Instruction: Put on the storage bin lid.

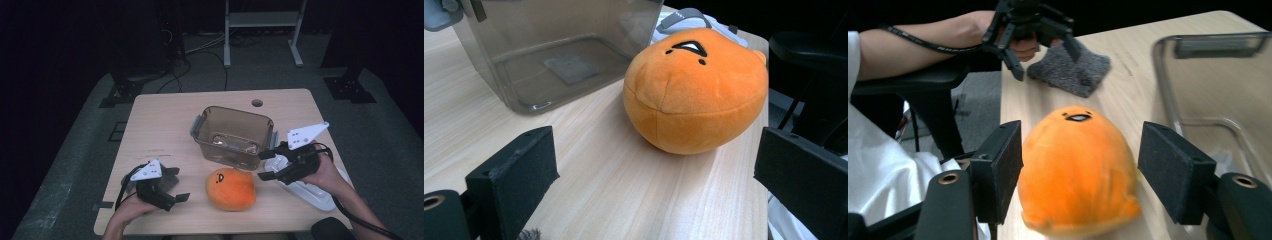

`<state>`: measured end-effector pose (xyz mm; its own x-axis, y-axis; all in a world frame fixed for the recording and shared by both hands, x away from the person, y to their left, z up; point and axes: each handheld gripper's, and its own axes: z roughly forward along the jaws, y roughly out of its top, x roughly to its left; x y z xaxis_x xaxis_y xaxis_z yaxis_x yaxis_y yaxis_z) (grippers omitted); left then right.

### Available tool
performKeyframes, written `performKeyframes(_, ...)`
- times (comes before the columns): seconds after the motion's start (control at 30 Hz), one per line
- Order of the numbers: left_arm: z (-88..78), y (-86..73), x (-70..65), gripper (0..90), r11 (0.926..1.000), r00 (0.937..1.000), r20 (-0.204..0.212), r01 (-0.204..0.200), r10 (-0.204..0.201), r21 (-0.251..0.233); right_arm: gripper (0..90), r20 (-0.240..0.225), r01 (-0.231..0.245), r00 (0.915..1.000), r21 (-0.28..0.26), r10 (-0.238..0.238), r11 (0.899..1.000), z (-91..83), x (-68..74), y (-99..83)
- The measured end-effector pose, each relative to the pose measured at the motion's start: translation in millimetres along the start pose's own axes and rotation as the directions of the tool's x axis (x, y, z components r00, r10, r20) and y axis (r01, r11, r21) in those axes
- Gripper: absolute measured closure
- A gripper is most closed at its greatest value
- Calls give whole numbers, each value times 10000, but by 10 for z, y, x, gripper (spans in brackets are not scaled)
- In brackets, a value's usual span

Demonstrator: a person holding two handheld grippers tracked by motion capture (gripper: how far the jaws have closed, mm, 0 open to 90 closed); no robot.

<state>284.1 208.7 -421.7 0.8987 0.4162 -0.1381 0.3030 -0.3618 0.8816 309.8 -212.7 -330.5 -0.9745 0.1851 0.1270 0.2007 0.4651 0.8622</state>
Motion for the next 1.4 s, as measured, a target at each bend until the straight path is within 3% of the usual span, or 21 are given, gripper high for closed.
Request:
performKeyframes(0.23,-8,0,3,28,10000,10000,-2,6,-6,-37,331,-516,374,9981,459,-350,9982,360,7,96)
performKeyframes(0.37,-12,-2,8,28,10000,10000,4,6,-6,-33,331,-785,366,9964,722,-309,9967,577,-37,96)
performKeyframes(0.63,-13,-6,9,28,10000,10000,27,-38,38,15,332,-905,388,9955,1251,-275,9914,913,-101,53)
performKeyframes(1.1,3,-8,5,28,10000,10000,93,-32,32,50,339,-529,449,9979,1672,-366,9849,1162,-89,-101)
performKeyframes(1.4,11,-10,-2,28,10000,9999,154,-3,2,78,340,-287,-286,9990,1734,340,9844,1229,-51,-192)
